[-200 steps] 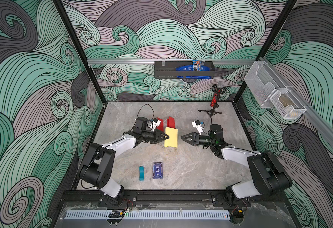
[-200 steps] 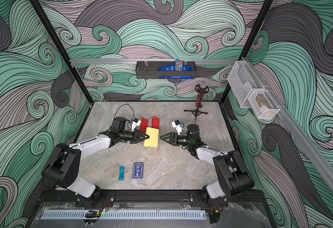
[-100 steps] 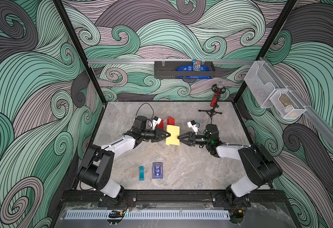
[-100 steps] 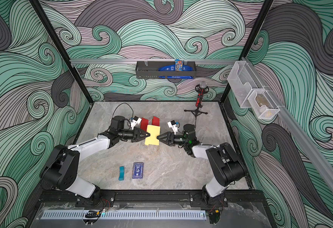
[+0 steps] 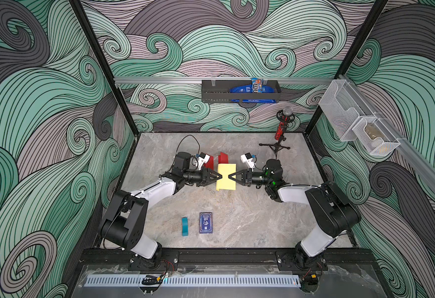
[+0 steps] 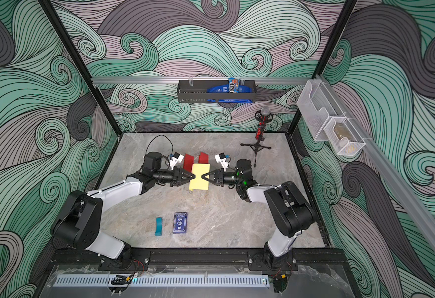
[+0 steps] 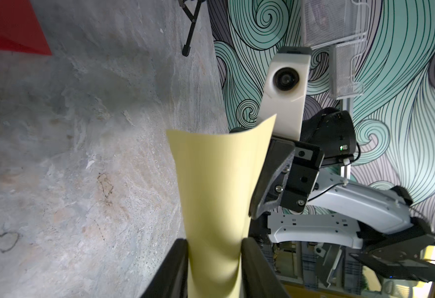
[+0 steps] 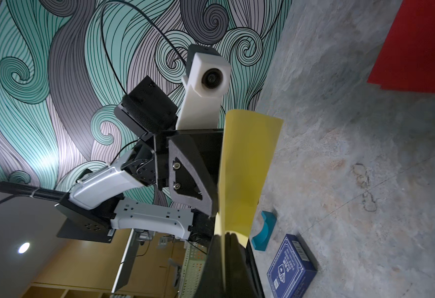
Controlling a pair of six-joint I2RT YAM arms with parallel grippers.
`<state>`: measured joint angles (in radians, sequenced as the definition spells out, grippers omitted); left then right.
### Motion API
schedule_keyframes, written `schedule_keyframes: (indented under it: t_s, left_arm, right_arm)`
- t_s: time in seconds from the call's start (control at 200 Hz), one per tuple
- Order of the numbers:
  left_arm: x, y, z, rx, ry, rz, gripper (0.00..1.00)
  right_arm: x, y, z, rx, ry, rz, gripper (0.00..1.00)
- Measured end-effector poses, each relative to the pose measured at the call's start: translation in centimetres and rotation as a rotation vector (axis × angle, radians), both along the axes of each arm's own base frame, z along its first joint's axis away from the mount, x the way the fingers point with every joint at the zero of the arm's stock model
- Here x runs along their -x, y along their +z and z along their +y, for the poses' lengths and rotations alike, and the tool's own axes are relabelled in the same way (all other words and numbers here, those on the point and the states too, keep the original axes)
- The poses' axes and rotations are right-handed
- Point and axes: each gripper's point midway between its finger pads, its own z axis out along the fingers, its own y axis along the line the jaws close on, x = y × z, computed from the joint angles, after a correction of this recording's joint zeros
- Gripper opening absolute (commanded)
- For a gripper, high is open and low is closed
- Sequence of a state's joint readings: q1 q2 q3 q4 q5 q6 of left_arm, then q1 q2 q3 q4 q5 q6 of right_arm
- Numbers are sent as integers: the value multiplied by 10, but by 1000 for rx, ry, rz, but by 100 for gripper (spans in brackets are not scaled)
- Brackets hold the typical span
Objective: Fold the square paper along the opposite sides
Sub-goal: Pick up the paper from the center of the board.
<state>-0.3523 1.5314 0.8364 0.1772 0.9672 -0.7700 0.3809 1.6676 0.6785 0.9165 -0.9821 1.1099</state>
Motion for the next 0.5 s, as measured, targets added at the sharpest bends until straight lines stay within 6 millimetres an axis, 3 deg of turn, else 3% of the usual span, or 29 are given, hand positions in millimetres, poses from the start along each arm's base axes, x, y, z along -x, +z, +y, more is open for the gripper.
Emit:
schedule_keyframes:
  t_s: [0.075,0.185,0.36,0.5]
  left_arm:
    - [-5,1,5,-13,10,-14,76]
    - [-12,7,12,-12,24,-30,87]
    - [-10,23,14,44,4,-66,90]
    - [3,43,13,121,-21,-102,85]
  right_arm:
    - [-2,8,-4,7,-8,-21,0]
    - [0,26,-7,-1,-2,-64,0]
    - [9,46,-4,-23,33,-113,0]
    - [12,41,-1,-11,47,-95,0]
